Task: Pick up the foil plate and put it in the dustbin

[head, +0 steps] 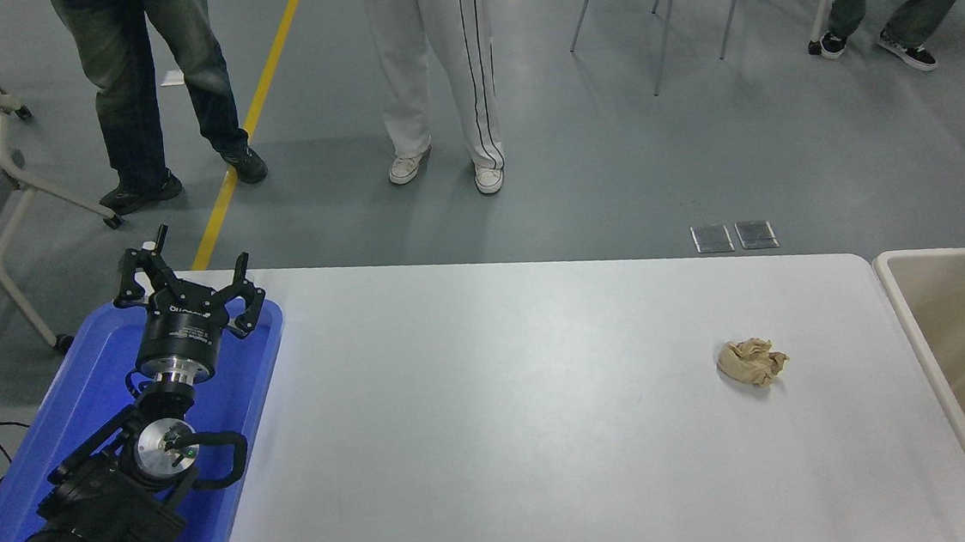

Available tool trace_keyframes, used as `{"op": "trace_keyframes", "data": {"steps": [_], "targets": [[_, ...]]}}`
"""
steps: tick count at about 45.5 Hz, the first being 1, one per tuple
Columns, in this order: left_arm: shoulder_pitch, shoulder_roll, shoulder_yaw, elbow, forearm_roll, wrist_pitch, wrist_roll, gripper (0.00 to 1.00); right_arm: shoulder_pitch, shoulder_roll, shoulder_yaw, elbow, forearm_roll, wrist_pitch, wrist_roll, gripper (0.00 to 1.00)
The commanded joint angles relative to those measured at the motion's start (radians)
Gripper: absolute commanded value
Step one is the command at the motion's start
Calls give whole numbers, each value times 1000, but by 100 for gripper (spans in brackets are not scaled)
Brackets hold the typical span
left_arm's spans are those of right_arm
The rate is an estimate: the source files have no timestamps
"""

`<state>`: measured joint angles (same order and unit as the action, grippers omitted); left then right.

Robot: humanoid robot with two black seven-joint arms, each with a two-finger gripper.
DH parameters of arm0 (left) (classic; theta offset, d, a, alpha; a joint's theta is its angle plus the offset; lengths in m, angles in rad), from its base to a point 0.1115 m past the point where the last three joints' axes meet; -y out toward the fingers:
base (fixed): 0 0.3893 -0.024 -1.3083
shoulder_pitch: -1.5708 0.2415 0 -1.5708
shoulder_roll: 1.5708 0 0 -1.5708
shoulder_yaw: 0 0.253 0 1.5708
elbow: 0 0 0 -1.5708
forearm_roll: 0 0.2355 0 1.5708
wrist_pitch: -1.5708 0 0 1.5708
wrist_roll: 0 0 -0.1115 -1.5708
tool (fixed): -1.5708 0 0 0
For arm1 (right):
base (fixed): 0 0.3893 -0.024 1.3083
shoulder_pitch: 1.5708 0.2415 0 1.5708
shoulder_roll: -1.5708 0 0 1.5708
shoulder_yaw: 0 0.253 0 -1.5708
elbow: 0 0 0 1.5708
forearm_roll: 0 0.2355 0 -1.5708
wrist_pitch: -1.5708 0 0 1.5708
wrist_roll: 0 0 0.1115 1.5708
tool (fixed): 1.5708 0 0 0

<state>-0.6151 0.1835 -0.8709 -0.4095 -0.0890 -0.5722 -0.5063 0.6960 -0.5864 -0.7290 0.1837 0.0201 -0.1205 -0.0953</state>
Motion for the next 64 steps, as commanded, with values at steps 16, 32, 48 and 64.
{"op": "trace_keyframes", "data": {"steps": [16,32,48,64], "targets": [[0,1,0,0,0,0,0,100,-6,4,16,0,-2,-162,0,90],[0,1,1,0,0,0,0,100,25,-3,23,34,-2,-159,0,95],[-2,1,0,0,0,0,0,100,169,-133,13,318,-3,-159,0,97],[-2,-1,1,0,0,0,0,100,333,-219,-82,548,-55,-140,0,99]]}}
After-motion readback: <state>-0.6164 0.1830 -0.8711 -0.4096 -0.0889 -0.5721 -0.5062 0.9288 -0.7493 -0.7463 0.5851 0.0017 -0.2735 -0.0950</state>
